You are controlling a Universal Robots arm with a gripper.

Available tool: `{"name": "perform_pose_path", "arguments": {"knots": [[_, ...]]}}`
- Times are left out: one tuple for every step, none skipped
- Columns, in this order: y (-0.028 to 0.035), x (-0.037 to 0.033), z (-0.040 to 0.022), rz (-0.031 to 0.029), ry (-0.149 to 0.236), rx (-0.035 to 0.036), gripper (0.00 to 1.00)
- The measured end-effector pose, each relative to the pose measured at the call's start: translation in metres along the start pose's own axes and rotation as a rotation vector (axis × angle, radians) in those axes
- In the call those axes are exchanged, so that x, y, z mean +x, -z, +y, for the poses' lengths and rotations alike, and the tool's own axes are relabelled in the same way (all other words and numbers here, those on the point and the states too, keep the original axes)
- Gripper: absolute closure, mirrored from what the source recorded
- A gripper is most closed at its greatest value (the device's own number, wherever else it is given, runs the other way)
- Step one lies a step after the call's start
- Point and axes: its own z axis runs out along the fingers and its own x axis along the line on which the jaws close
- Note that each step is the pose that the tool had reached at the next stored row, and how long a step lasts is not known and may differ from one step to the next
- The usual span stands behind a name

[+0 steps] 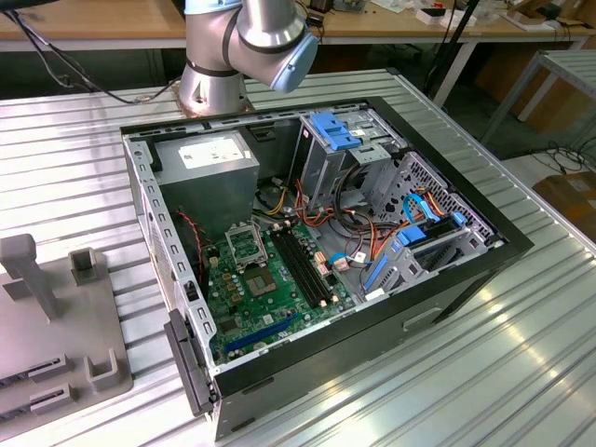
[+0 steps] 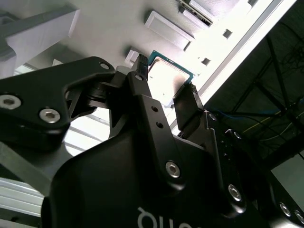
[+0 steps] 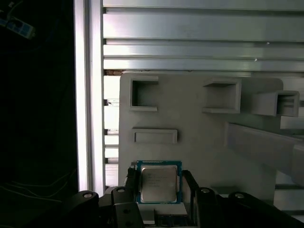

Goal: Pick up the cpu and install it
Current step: 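Pick up the cpu and move it towards the insertion slot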

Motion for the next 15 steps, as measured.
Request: {"name": "perform_pose_path", "arguments": {"knots": [[0.0005, 0.0, 0.0, 0.0001, 0.0, 0.0001, 0.53], [0.0011, 0.0, 0.0, 0.0002, 0.0, 0.0001, 0.53], [0.002, 0.0, 0.0, 0.0002, 0.0, 0.0002, 0.53], [0.0025, 0.0, -0.0001, 0.0001, 0.0, 0.0001, 0.53], [0.0032, 0.0, -0.0001, 0.0002, 0.0, 0.0002, 0.53], [0.0039, 0.0, -0.0001, 0.0002, 0.0, 0.0001, 0.53], [0.0045, 0.0, -0.0001, 0.0002, 0.0, 0.0002, 0.53], [0.0052, 0.0, -0.0001, 0.0002, 0.0, 0.0001, 0.53], [0.006, 0.0, -0.0001, 0.0002, 0.0, 0.0001, 0.53], [0.007, 0.0, -0.0002, 0.0003, 0.0, 0.0002, 0.53], [0.0087, -0.0001, -0.0002, 0.0004, 0.0, 0.0001, 0.53], [0.0096, -0.0001, -0.0002, 0.0005, 0.0, 0.0001, 0.53], [0.0104, -0.0001, -0.0003, 0.0005, 0.0, 0.0001, 0.53], [0.0113, -0.0001, -0.0003, 0.0007, 0.0, 0.0002, 0.53], [0.0121, -0.0001, -0.0003, 0.0007, 0.0, 0.0001, 0.53]]}}
